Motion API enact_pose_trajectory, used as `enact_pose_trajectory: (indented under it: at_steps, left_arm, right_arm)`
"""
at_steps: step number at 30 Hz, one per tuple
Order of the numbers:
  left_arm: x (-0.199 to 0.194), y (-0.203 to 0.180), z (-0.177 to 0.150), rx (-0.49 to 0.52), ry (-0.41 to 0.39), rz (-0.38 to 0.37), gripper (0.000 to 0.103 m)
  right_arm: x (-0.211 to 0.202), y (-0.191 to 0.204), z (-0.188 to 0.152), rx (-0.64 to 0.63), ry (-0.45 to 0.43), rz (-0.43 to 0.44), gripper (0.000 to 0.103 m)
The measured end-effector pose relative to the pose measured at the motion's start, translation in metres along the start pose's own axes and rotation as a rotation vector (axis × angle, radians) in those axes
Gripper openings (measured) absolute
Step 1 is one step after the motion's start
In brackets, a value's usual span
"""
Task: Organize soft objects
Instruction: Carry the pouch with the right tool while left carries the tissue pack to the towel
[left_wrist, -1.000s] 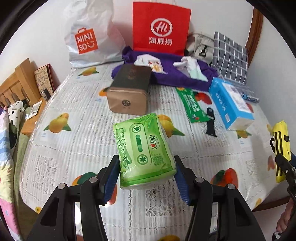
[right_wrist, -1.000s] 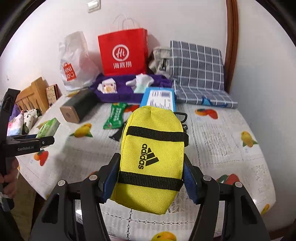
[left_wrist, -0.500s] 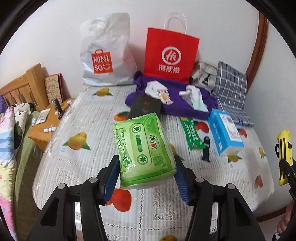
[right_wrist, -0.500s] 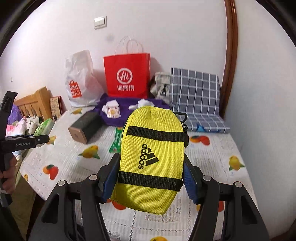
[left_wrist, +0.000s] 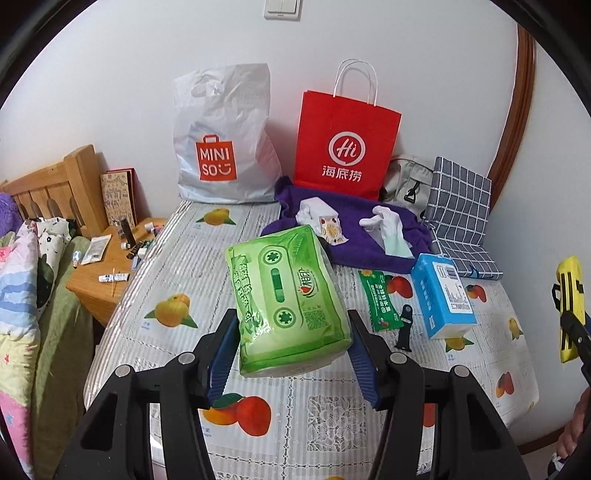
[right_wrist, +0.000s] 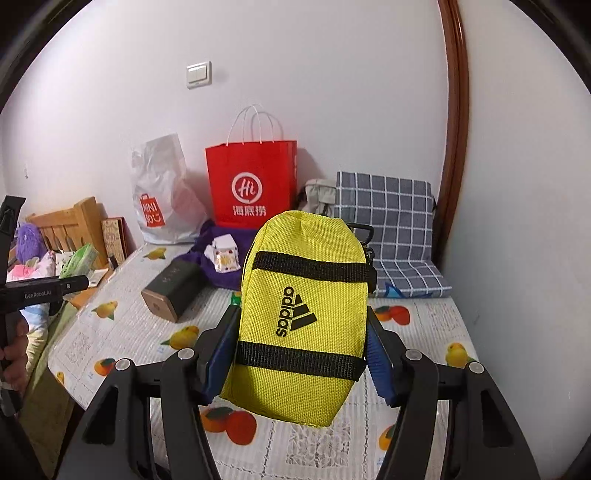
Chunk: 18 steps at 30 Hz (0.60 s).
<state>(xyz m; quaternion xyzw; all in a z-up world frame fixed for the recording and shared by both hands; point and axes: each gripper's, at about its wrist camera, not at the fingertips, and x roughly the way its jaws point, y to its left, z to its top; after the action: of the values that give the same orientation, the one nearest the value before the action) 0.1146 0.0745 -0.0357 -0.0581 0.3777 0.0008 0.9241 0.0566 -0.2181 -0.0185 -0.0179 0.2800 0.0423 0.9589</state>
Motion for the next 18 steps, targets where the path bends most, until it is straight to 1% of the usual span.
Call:
enact_pose_trajectory:
  at_steps: [7, 10, 18]
  left_arm:
    - [-0.009, 0.004, 0.013, -0.005, -0.032, 0.003, 0.054]
    - [-0.008, 0.005, 0.019, -0.005, -0.038, 0.006, 0.054]
    - [0.000, 0.001, 0.037, -0.022, -0.054, -0.017, 0.054]
  right_arm:
    - [0.005, 0.007, 0.012, -0.027, -0.010, 0.013, 0.063]
    - [0.007, 0.007, 0.014, -0.025, -0.011, 0.011, 0.063]
    - [0.017, 0.006, 0.024, -0.041, 0.006, 0.000, 0.063]
